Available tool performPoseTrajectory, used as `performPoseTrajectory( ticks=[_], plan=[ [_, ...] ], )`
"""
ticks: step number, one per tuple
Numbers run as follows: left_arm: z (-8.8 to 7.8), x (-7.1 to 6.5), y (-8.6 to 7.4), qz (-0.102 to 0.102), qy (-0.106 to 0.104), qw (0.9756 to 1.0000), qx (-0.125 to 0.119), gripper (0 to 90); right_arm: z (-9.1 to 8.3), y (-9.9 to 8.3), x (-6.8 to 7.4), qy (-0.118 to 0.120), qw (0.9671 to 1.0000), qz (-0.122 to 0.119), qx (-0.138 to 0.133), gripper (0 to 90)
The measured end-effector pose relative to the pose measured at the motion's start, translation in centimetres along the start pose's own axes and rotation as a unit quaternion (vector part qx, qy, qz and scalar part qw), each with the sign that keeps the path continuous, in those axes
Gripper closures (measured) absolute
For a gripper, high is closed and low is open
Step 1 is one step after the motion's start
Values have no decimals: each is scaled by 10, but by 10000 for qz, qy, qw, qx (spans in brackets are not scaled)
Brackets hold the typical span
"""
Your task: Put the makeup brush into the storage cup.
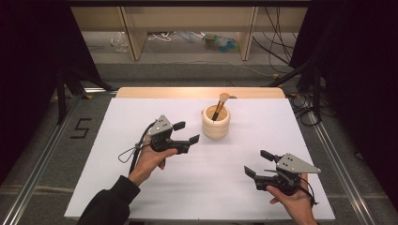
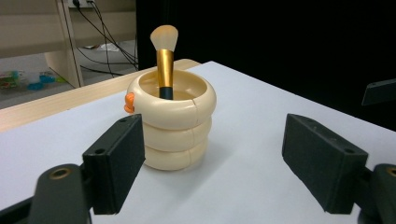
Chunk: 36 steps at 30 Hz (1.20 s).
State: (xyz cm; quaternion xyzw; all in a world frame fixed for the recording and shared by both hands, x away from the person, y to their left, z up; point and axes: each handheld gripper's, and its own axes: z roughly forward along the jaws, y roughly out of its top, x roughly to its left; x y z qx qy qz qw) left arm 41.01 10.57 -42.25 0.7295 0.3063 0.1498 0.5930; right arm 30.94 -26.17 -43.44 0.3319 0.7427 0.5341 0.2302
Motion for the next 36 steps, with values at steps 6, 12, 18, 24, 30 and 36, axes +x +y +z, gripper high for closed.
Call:
performPoseTrajectory(
  ticks=[6, 12, 18, 24, 30, 36],
  plan=[
    [-5, -2, -3, -3, -8, 10000, 38, 216, -1, 0, 1, 49, 9999, 78, 67, 190],
    [-11, -5, -8, -11, -18, 10000, 45, 217, -1, 0, 1, 45, 10000, 69, 50, 191],
    [-16, -7, -14, -36, -31, 10000, 67, 218, -1, 0, 1, 54, 9999, 83, 92, 191],
    [-23, -8, -18, -50, -2, 10000, 81, 218, 0, 0, 2, 62, 9999, 82, 81, 191],
    [-30, -10, -23, -36, -31, 9999, 98, 218, 1, 0, 2, 117, 9999, 104, 28, 191],
    [-35, -13, -26, -7, -69, 9999, 103, 218, 1, 0, 3, 128, 9999, 104, 29, 191]
  ],
)
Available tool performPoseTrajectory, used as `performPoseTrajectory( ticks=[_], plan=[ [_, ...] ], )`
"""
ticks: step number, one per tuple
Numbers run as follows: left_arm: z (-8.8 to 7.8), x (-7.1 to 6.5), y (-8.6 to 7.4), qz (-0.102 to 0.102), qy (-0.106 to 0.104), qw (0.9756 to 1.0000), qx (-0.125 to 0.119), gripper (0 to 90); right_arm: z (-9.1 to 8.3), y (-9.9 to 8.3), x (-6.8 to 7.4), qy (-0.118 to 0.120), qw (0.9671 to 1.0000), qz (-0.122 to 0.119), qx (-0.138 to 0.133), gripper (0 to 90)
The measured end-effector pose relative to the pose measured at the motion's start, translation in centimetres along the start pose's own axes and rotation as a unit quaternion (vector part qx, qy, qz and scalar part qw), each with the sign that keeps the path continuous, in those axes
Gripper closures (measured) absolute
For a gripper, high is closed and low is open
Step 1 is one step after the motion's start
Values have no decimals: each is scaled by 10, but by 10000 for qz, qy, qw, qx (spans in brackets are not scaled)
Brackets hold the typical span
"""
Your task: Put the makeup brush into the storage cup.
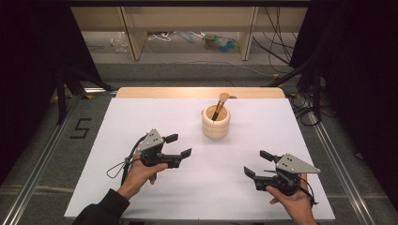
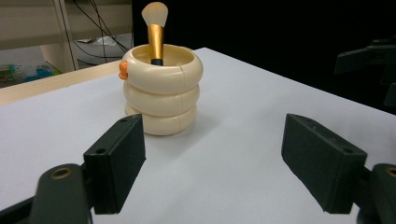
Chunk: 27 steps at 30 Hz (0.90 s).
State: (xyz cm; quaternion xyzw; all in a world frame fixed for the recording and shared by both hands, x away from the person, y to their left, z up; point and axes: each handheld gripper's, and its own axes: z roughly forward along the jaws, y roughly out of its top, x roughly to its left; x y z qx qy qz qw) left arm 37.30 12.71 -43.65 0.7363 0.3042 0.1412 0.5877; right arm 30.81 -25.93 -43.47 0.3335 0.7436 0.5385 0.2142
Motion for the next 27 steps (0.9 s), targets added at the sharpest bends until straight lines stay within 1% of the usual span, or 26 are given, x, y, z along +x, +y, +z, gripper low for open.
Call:
performPoseTrajectory(
  ticks=[2, 4, 5, 6, 7, 8, 9, 11, 12, 14, 15, 16, 18, 20, 21, 22, 23, 24, 27],
  plan=[
    [-2, -1, -1, 58, -23, 10000, -9, 218, 0, 0, 0, -10, 10000, -7, 9, 191],
    [-3, -3, -2, 50, -28, 10000, 9, 218, 0, 0, 0, -21, 10000, -13, 43, 191],
    [-3, -4, -3, 60, -28, 10000, 9, 218, -1, 1, 1, -51, 9999, -49, 75, 192],
    [-4, -5, -4, 35, -31, 10000, 12, 218, 0, 1, 0, -84, 9999, -150, 10, 191],
    [-4, -5, -5, 45, -57, 10000, 14, 218, -1, 1, 1, -62, 10000, -56, 48, 192],
    [-5, -6, -6, 120, -60, 9999, 51, 218, -1, 1, 1, -62, 10000, -56, 48, 192],
    [-7, -8, -9, 91, -5, 9999, 56, 223, -1, 1, 1, -69, 9999, -131, 55, 191],
    [-8, -9, -10, 87, -27, 9999, 55, 223, -1, 2, 1, -76, 9998, -168, 18, 192],
    [-9, -9, -11, 125, -28, 9999, 41, 223, -1, 2, 1, -77, 9998, -169, 10, 192],
    [-11, -10, -14, 20, -25, 10000, 45, 221, -1, 1, 2, -80, 9998, -155, 31, 192],
    [-13, -10, -15, 27, -16, 10000, 71, 221, -1, 2, 1, -73, 9999, -150, 30, 192],
    [-14, -10, -16, 91, -39, 9999, 69, 221, -1, 2, 1, -73, 9999, -150, 30, 192],
    [-17, -12, -17, 132, 15, 9999, 110, 219, -1, 2, 2, -66, 9999, -135, 30, 192],
    [-19, -13, -18, 142, -16, 9998, 151, 214, -1, 1, 1, -81, 9998, -156, 35, 191],
    [-20, -13, -19, 191, -41, 9997, 172, 211, -1, 1, 1, -80, 9998, -151, 33, 191],
    [-21, -14, -20, 205, -70, 9996, 158, 210, -1, 1, 1, -79, 9998, -152, 38, 191],
    [-23, -16, -20, 161, -50, 9997, 182, 210, -1, 1, 1, -78, 9999, -149, 37, 191],
    [-24, -15, -21, 246, -59, 9995, 210, 210, -1, 1, 1, -79, 9998, -152, 39, 192],
    [-29, -18, -24, 221, -25, 9995, 219, 209, -1, 1, 1, -81, 9998, -154, 38, 192]
  ],
)
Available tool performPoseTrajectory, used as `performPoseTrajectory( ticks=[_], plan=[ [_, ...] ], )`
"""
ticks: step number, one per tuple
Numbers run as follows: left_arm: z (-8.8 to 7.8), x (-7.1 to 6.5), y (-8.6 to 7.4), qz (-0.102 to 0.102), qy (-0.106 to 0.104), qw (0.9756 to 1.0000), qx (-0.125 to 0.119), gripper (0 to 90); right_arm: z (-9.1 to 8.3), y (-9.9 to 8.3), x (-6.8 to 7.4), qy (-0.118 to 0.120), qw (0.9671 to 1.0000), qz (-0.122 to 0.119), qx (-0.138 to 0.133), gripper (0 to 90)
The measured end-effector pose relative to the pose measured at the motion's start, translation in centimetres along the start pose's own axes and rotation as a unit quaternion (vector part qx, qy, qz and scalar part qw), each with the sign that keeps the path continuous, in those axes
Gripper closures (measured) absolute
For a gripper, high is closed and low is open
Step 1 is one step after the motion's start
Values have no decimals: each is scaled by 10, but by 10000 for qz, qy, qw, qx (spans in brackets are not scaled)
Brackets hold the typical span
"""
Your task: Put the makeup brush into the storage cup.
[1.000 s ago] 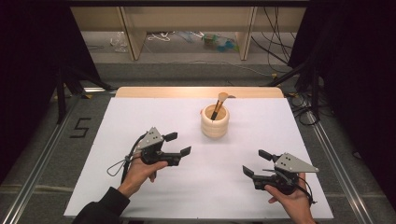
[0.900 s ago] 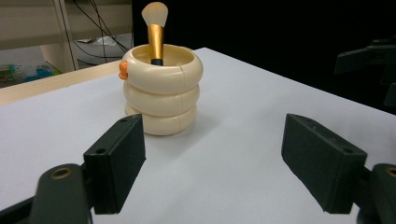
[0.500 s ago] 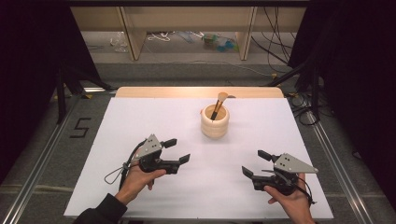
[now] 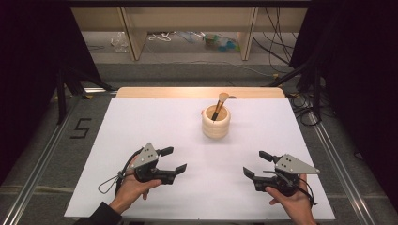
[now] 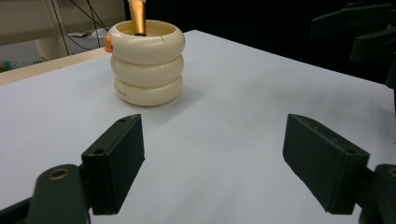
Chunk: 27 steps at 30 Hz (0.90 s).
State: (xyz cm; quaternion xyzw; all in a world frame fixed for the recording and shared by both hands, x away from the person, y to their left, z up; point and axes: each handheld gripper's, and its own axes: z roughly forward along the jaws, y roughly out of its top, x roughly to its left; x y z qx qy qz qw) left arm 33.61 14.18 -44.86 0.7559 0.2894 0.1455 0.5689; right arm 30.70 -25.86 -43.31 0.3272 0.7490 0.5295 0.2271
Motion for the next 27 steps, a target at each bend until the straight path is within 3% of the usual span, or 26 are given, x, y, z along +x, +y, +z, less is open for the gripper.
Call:
performPoseTrajectory(
  ticks=[14, 16, 25, 27],
  plan=[
    [-6, -4, -8, -124, 69, 9999, 17, 209, 1, -1, 0, 27, 10000, 21, 14, 192],
    [-6, -3, -8, -40, 62, 10000, 35, 209, 1, -1, 0, 32, 10000, 18, 11, 192],
    [-6, -4, -8, -39, 57, 10000, 45, 210, 2, -1, 1, 98, 9999, 45, -22, 193],
    [-6, -4, -8, -37, 40, 10000, 33, 210, 1, 0, 1, 93, 9999, 25, 101, 193]
  ],
)
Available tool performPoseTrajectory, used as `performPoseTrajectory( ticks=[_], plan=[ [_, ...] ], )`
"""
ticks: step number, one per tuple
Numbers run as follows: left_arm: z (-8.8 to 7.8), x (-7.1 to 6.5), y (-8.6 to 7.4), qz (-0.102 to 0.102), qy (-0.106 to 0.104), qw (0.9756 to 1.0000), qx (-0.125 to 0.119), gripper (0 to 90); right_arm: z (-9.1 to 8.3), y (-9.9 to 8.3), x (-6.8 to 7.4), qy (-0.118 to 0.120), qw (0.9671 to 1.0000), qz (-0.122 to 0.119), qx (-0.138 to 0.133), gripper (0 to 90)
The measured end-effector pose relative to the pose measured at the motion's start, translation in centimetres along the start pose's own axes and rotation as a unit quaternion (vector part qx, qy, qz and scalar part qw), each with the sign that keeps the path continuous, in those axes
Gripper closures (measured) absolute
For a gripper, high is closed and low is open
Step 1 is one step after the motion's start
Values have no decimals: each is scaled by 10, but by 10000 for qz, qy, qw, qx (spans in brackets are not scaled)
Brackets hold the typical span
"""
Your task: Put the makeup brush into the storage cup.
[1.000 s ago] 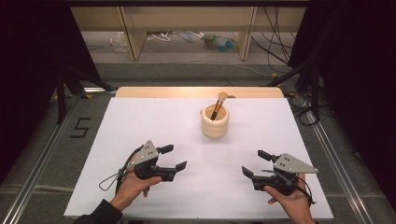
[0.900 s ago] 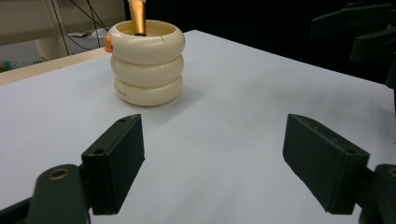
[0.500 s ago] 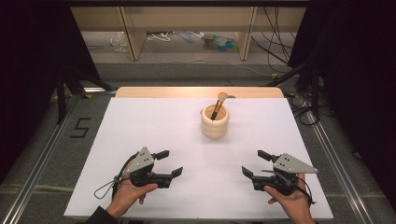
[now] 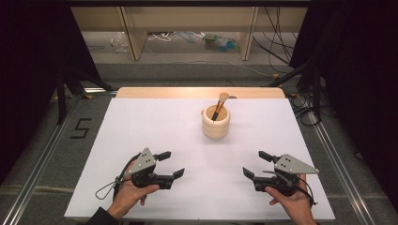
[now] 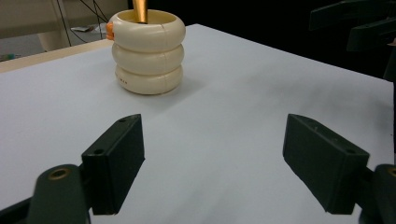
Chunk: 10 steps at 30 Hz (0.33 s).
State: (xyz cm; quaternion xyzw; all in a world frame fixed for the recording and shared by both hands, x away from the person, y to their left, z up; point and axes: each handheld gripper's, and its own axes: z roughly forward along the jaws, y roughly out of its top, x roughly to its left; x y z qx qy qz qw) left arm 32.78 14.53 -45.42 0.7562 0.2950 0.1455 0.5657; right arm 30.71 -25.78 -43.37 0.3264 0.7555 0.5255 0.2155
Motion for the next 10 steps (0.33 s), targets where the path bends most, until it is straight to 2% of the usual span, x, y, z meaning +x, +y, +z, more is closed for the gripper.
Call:
performPoseTrajectory(
  ticks=[2, 10],
  plan=[
    [0, 0, 0, 1, -6, 10000, -11, 210, 1, 0, 0, -48, 10000, -2, -87, 193],
    [0, 0, 0, -13, 20, 10000, 21, 210, 0, 0, 0, -9, 10000, 1, -24, 193]
  ],
)
